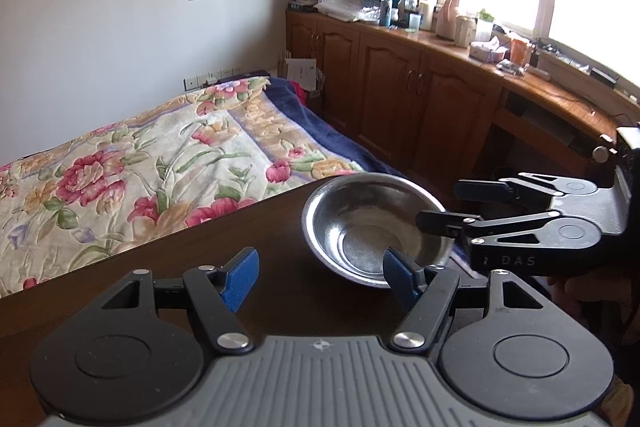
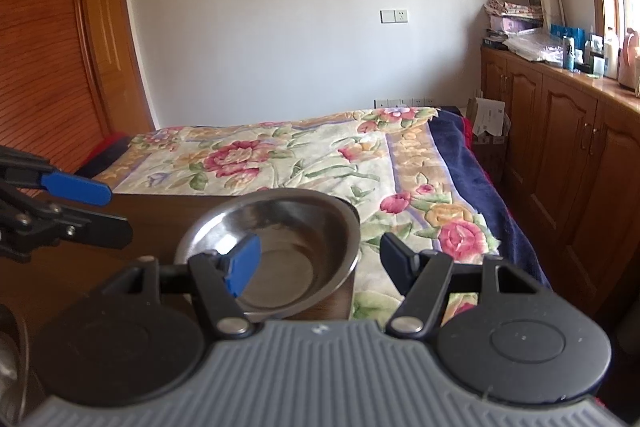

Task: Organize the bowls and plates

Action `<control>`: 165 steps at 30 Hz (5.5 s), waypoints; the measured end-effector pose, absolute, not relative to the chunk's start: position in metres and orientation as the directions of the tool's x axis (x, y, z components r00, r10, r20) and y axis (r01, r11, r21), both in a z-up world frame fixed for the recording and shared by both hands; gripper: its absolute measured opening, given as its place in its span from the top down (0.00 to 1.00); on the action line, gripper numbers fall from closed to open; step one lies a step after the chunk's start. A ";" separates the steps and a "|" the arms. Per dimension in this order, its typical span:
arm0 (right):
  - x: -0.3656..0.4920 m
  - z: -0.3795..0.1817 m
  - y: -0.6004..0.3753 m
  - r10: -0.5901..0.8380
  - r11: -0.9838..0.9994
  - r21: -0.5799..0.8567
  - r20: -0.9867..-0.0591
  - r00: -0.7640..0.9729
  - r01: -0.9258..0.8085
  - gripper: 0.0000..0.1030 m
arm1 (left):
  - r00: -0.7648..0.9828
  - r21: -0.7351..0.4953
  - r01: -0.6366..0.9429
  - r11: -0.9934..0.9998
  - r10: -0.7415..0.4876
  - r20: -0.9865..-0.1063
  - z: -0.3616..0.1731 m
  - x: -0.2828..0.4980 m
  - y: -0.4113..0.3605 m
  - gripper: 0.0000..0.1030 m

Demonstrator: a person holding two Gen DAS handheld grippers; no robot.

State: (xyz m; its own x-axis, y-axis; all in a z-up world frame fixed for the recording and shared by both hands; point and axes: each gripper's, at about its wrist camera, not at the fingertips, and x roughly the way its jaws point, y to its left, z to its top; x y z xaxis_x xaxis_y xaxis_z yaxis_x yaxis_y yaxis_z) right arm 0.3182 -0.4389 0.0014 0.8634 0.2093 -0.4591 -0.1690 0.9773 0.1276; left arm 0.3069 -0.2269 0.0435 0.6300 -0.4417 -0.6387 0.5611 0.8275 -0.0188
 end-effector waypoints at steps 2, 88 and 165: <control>0.319 -0.001 -0.441 0.210 0.977 0.137 -0.461 0.862 -0.165 0.35 | 0.626 -0.020 0.561 0.828 -0.441 -0.643 0.041 0.310 -0.230 0.31; 0.253 0.054 -0.377 0.381 0.918 0.270 -0.394 0.837 -0.291 0.88 | 0.628 -0.160 0.553 0.818 -0.535 -0.566 0.098 0.234 -0.131 0.82; 0.171 0.011 -0.318 0.299 0.951 0.064 -0.430 0.852 -0.302 0.71 | 0.727 -0.106 0.436 0.894 -0.419 -0.544 0.024 0.151 -0.073 0.80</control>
State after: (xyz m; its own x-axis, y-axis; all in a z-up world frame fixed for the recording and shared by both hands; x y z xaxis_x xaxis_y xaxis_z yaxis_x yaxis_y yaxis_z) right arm 0.1712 -0.3183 0.0106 0.8517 0.2992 -0.4301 -0.3018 0.9512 0.0639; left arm 0.1509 -0.0727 0.0240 0.7272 -0.4187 -0.5439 0.4357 0.8939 -0.1055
